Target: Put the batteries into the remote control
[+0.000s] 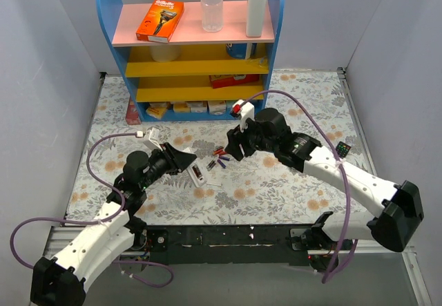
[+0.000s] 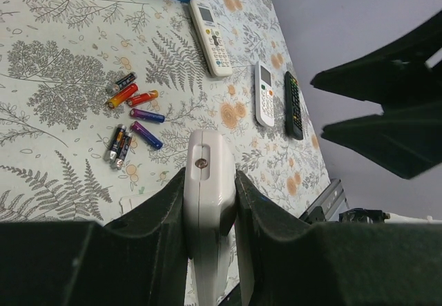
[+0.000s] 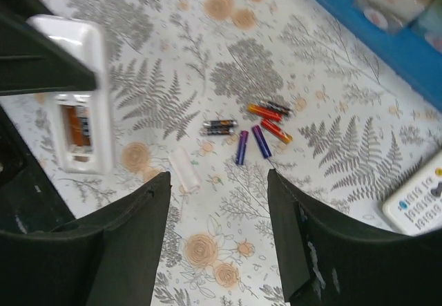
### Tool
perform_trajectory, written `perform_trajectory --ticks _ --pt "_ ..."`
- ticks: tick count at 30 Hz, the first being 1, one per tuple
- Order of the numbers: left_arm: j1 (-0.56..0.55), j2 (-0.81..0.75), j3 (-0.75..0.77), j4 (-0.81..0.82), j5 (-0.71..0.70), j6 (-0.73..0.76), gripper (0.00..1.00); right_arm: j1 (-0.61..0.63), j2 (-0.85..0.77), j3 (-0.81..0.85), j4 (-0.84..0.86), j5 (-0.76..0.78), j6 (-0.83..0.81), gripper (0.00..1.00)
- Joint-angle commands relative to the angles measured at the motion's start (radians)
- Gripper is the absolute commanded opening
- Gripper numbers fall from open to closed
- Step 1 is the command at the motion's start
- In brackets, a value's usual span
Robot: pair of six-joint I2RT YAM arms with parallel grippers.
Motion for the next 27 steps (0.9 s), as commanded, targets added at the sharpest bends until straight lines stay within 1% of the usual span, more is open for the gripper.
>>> perform_trajectory --ticks 1,3,4,5,8,13,18,22,27 --pt "-0.003 -0.033 -0.006 -0.031 -0.031 0.003 0.0 -0.035 0.092 -0.002 -0.042 0.038 0.079 0.65" --pt "-0.003 -0.043 -0.004 -0.048 -0.034 0.006 0.0 -0.035 0.137 0.01 -0.056 0.041 0.07 0.65" --pt "-0.003 -0.044 -0.003 -0.054 -0.035 0.008 0.0 -0.035 0.19 0.037 -0.073 0.04 0.068 0.65" --pt "-0.003 -0.047 -0.001 -0.061 -0.037 0.009 0.0 -0.035 0.22 0.056 -0.113 0.035 0.063 0.65" --pt "-0.004 -0.063 0.004 -0.072 -0.032 0.019 0.0 -0.034 0.31 0.103 -0.15 0.022 0.062 0.64" --pt "-0.003 -0.107 0.013 -0.14 -0.087 0.042 0.0 -0.034 0.404 0.113 -0.105 -0.001 0.086 0.63" --pt "-0.003 -0.165 0.002 -0.21 -0.159 0.039 0.0 0.002 0.477 0.174 -0.089 0.015 0.082 0.64" --pt "-0.003 -0.199 0.01 -0.279 -0.24 0.026 0.0 0.034 0.55 0.223 -0.086 0.051 0.074 0.68" --pt "-0.003 -0.24 0.022 -0.348 -0.305 0.008 0.0 0.057 0.619 0.271 -0.082 0.078 0.063 0.73"
